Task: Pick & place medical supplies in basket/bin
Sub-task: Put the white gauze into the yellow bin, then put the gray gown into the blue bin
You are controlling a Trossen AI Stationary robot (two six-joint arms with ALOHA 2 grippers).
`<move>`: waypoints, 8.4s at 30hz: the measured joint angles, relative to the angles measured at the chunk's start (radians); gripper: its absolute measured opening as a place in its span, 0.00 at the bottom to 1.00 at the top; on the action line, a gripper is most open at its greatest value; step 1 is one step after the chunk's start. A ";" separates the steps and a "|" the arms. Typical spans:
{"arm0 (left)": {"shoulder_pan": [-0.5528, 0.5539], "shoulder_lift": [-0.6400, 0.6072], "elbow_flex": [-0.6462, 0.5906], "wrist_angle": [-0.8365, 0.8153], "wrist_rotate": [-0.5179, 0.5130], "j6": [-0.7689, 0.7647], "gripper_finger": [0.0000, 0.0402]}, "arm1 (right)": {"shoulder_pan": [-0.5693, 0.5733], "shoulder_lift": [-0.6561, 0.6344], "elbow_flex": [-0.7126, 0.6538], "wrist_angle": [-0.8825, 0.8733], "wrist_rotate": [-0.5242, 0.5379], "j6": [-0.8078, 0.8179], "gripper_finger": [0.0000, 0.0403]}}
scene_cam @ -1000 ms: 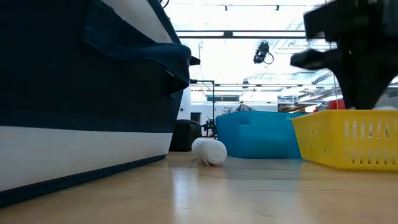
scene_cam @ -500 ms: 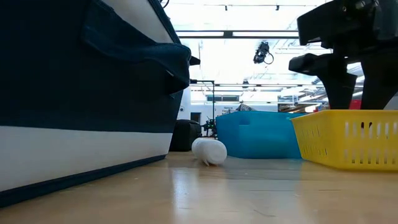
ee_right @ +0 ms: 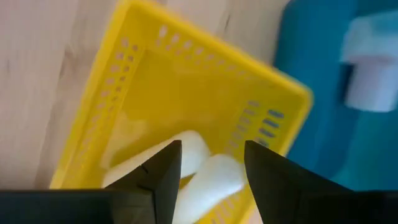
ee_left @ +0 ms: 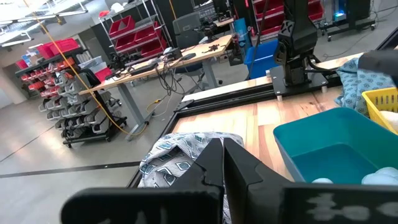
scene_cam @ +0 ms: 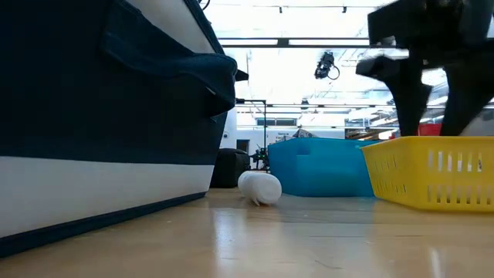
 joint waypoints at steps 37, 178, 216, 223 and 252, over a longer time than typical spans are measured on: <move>0.000 0.000 -0.001 -0.014 -0.002 0.012 0.00 | -0.073 0.155 0.102 0.529 0.081 -0.643 0.66; 0.000 0.000 0.000 -0.020 0.002 0.010 0.00 | 0.034 -0.005 -0.047 0.247 -0.158 0.028 0.31; -0.006 -0.632 -0.558 0.313 0.207 -0.451 0.00 | 0.011 -0.067 -0.103 0.445 -0.170 -0.008 0.51; -0.006 -0.765 -0.558 0.082 0.206 -0.407 0.00 | 0.008 -0.171 -0.103 0.387 -0.139 0.019 0.51; -0.004 -1.054 -0.398 -0.566 -0.082 -0.223 0.00 | -0.353 -0.325 -0.207 0.303 0.487 -0.200 0.51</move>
